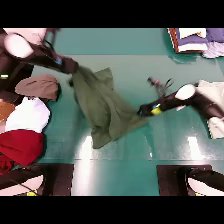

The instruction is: Fold the shirts.

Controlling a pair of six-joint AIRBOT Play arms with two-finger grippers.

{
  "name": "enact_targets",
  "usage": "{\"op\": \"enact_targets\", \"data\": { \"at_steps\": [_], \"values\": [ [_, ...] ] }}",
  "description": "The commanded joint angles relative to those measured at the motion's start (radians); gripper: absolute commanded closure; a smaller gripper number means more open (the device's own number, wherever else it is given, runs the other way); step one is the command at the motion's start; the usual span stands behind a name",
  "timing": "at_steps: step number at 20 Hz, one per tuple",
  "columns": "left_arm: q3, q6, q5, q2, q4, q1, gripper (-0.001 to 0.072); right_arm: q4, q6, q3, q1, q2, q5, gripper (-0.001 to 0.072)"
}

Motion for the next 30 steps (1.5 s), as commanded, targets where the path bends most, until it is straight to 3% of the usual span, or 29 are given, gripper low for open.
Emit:
{"op": "enact_targets", "data": {
  "at_steps": [1, 8, 12, 16, 18, 21, 26, 30],
  "values": [
    [0.116, -0.002, 0.003, 0.172, 0.035, 0.000, 0.0682, -0.160, 0.059, 0.226, -0.145, 0.154, 0.097, 0.0695],
    [0.270, -0.002, -0.015, 0.418, -0.029, 0.000, 0.0682, -0.159, 0.058, 0.643, -0.319, 0.326, 0.159, 0.0695],
    [0.356, -0.001, -0.119, 0.418, -0.152, 0.000, 0.0682, -0.193, 0.058, 0.806, -0.334, 0.325, 0.278, 0.0695],
    [0.286, -0.001, -0.277, 0.378, -0.122, 0.000, 0.0682, -0.209, 0.060, 0.929, -0.323, 0.222, 0.435, 0.0695],
    [0.147, 0.000, -0.332, 0.339, -0.121, 0.000, 0.0682, -0.211, 0.060, 0.904, -0.291, 0.139, 0.513, 0.0695],
    [-0.175, 0.007, -0.296, 0.285, -0.125, 0.000, 0.0682, -0.212, 0.058, 0.732, -0.227, 0.031, 0.561, 0.0695],
    [-0.679, 0.073, -0.145, 0.243, -0.169, 0.000, 0.0682, -0.211, 0.036, 0.376, -0.161, -0.073, 0.412, 0.0696],
    [-0.850, 0.087, -0.140, 0.243, -0.198, 0.000, 0.0681, -0.210, 0.037, 0.256, -0.155, -0.073, 0.375, 0.0695]
  ]
}}
